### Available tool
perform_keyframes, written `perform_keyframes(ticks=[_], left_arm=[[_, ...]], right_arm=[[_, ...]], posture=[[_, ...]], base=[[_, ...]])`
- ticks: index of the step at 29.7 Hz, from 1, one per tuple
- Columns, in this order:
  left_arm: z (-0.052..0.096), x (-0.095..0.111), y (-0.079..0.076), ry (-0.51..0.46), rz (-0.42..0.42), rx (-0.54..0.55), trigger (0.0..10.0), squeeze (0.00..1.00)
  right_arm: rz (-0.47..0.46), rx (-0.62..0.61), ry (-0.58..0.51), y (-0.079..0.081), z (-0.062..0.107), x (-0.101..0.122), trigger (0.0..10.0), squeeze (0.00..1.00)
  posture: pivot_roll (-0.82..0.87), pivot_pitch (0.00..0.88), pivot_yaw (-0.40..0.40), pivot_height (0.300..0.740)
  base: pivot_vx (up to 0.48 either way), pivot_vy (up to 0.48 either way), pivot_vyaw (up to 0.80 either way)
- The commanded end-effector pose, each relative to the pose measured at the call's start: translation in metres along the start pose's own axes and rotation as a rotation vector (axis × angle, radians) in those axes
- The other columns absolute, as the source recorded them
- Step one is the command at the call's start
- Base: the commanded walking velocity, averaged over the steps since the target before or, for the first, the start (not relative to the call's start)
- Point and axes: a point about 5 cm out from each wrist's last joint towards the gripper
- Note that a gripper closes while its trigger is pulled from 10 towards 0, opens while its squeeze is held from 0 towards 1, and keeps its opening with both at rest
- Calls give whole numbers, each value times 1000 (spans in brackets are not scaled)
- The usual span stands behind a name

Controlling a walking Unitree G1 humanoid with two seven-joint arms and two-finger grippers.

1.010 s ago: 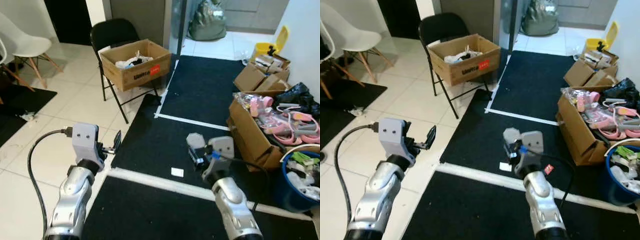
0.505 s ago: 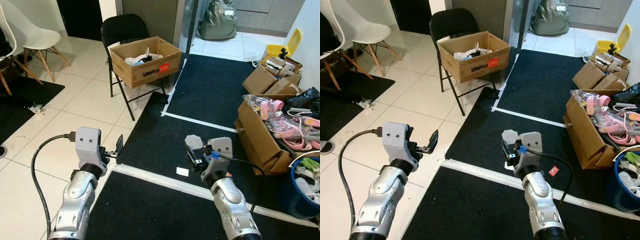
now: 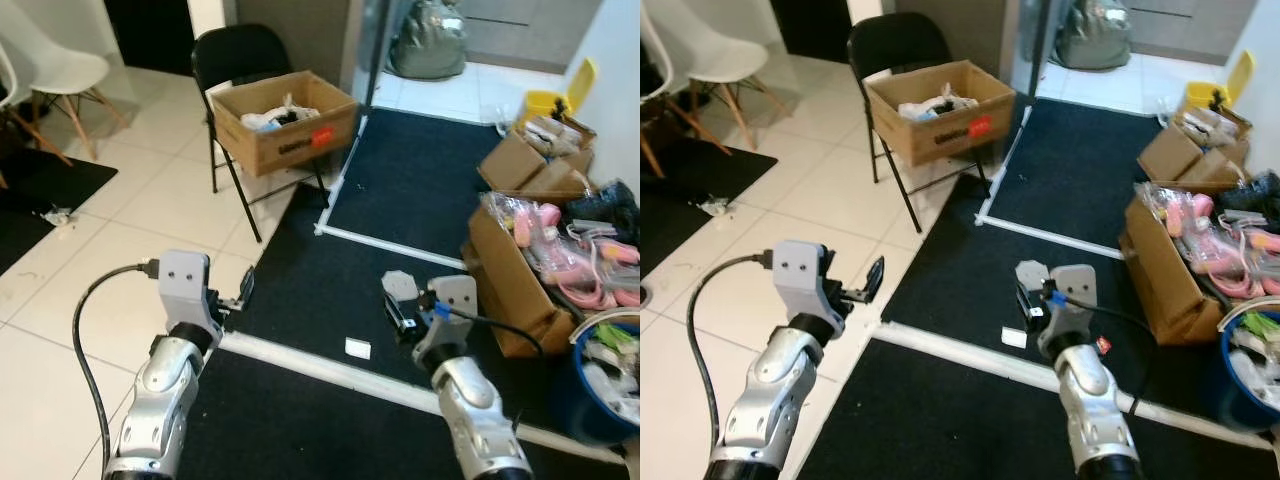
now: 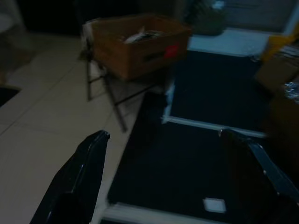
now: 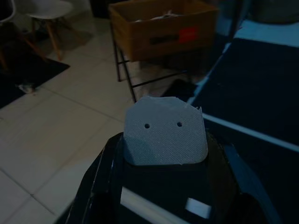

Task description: Picking trash to rubbish bin

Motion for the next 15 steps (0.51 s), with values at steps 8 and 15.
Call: perform_keyframes(ticks=[8,15], left_arm=[[-2,1,1,9,-9,6,10000,0],[-3,0,2,18,-15,6,10000,0]], right_arm=[[-14,-26,22,-4,2,-5,10000,0],[-15,-31,23,-4,1,-4,10000,0]], posture=[[55,136,29,740],[58,139,27,740]], base=[[302,0,0],[296,0,-722]])
Point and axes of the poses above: a point about 5 cm out from each wrist's last joint towards the gripper, its own z axis pointing back from the gripper into the wrist, its own x axis along the axis of the wrist's last joint, y = z × x, and after that the axes turned 8 degrees about -z, right-handed
